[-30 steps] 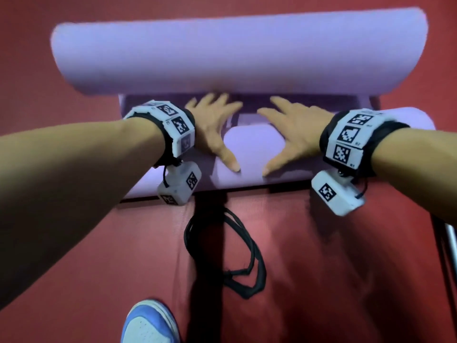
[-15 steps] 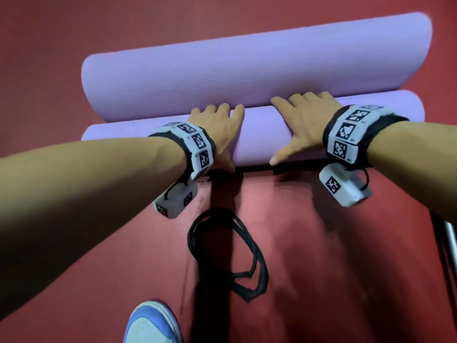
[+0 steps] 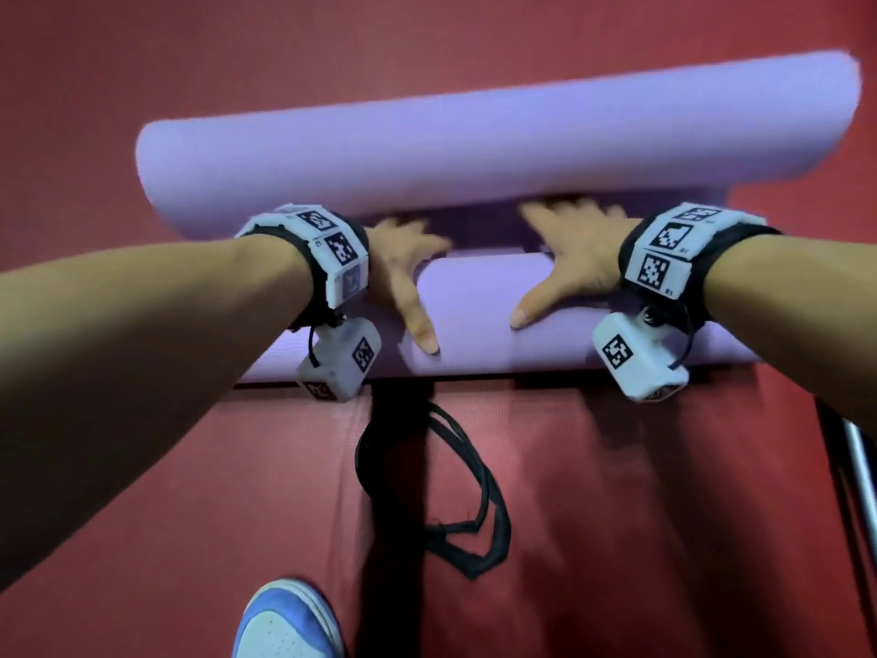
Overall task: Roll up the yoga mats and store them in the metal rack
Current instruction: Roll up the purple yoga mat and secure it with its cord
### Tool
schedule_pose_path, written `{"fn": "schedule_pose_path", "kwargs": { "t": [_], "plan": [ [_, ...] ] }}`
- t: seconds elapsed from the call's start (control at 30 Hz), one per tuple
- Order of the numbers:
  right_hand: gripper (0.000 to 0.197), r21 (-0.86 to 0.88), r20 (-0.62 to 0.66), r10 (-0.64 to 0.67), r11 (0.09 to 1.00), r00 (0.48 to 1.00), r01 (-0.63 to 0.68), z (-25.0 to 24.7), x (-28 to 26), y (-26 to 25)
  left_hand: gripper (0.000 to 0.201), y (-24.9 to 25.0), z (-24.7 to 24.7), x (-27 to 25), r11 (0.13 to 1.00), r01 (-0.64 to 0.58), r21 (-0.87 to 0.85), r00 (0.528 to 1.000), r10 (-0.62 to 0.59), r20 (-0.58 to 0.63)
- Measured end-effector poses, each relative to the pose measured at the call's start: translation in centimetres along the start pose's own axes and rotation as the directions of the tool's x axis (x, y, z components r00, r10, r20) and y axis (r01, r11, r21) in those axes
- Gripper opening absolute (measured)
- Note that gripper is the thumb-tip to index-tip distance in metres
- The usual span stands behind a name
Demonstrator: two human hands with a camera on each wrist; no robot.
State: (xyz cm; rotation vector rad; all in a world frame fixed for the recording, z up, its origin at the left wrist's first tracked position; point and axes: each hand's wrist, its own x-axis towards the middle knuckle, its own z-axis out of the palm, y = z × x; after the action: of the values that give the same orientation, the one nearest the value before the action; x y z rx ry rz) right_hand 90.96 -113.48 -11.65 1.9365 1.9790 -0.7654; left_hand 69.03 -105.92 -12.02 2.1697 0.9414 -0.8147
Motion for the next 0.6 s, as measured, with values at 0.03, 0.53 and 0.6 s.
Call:
{"fn": "schedule_pose_path", "kwargs": {
  "t": [0.03,0.53,0.6],
  "plan": [
    [0.147,-0.033,-0.124,0.013,0.999,0.992,-0.017,0.0,-0.1,0.2,0.137,-0.2,-0.6,-0.6,0.986,0.077,0.148,0.984,-0.051,-0.173],
    [0.126,-0.391,-0.226,-0.069,0.92,0.972,-0.026,-0.3,1.1,-0.3,0.115,-0.3,1.6,-0.5,0.85,0.363,0.381,0.811,-0.087,-0.578],
    [0.114,-0.378,-0.218,-0.061,0.925,0.974,-0.027,-0.8,1.2,-0.7,0.104,-0.2,0.8,-0.5,0.848,0.357,0.391,0.822,-0.087,-0.563]
  ]
}}
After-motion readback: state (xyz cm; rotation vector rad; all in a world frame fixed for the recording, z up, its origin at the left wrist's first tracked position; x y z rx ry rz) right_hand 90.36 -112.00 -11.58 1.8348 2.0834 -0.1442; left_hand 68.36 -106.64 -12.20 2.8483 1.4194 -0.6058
